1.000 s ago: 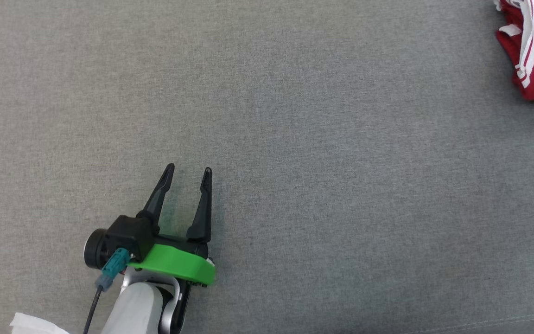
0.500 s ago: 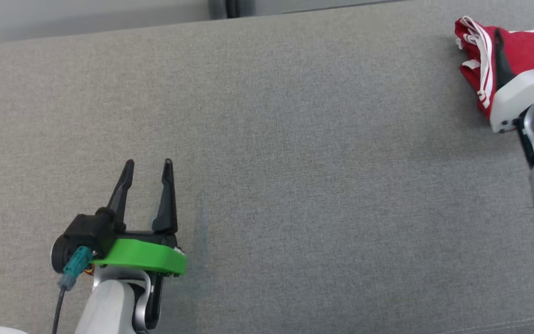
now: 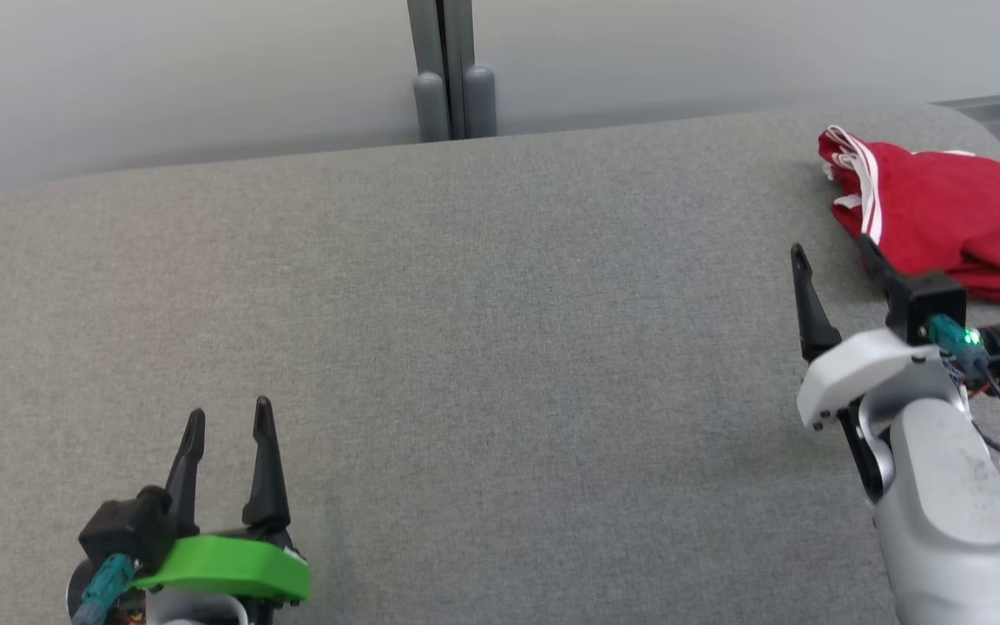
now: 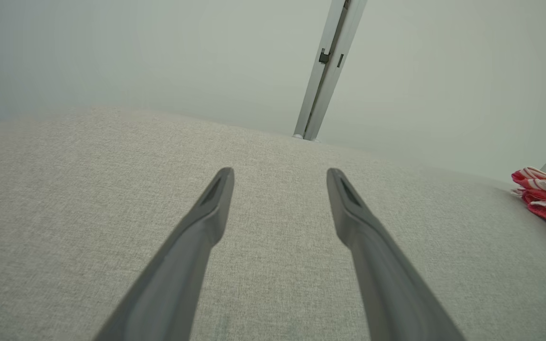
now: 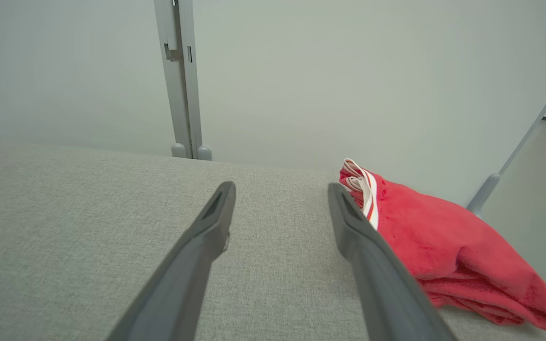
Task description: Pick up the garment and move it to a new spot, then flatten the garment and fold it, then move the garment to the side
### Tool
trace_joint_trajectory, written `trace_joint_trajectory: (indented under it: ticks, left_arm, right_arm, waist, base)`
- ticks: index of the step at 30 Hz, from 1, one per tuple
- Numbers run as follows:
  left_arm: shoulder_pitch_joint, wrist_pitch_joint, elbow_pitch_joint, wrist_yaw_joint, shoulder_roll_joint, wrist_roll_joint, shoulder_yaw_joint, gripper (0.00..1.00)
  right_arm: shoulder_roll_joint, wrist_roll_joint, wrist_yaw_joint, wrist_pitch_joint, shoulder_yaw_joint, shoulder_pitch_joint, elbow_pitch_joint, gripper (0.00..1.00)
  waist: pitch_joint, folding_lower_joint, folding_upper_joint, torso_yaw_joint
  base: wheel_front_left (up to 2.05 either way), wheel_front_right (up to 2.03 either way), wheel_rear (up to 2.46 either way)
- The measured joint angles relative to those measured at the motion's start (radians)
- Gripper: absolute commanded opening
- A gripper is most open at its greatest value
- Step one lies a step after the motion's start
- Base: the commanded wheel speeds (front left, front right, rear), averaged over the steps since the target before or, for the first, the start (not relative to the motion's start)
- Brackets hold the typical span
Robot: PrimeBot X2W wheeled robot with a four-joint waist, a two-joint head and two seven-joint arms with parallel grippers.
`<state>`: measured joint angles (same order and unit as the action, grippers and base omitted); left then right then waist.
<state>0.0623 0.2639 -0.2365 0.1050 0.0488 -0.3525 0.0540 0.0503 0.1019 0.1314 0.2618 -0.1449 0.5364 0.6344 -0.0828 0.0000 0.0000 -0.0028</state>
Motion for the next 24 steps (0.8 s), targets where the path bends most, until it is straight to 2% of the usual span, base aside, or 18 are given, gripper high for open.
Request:
trace_joint_trajectory:
  ticks: [2, 6, 13, 24]
  left_arm:
    - [-0.03, 0.0, -0.001, -0.006, 0.0, -0.011, -0.003, 1.0]
    - [-0.078, 0.0, -0.001, -0.009, 0.0, -0.023, 0.001, 1.0]
    - [-0.13, 0.0, 0.008, -0.018, 0.0, -0.021, 0.021, 1.0]
    - [-0.152, 0.0, 0.015, -0.031, 0.0, -0.015, 0.042, 1.0]
  right_arm:
    - [0.002, -0.025, 0.0, 0.0, 0.013, -0.074, -0.056, 1.0]
    - [-0.002, -0.147, 0.0, 0.0, 0.069, -0.209, -0.13, 1.0]
    - [-0.001, -0.218, 0.0, 0.0, 0.098, -0.379, -0.231, 1.0]
    - [-0.001, -0.258, 0.0, 0.0, 0.142, -0.442, -0.268, 1.0]
  waist:
    - [0.022, 0.0, 0.0, 0.002]
    - [0.058, 0.0, 0.0, 0.006]
    - [0.091, 0.0, 0.0, 0.012]
    - [0.097, 0.0, 0.0001, 0.004]
  base:
    - [0.0, 0.0, 0.0]
    - [0.0, 0.0, 0.0]
    - [0.0, 0.0, 0.0]
    - [0.0, 0.0, 0.0]
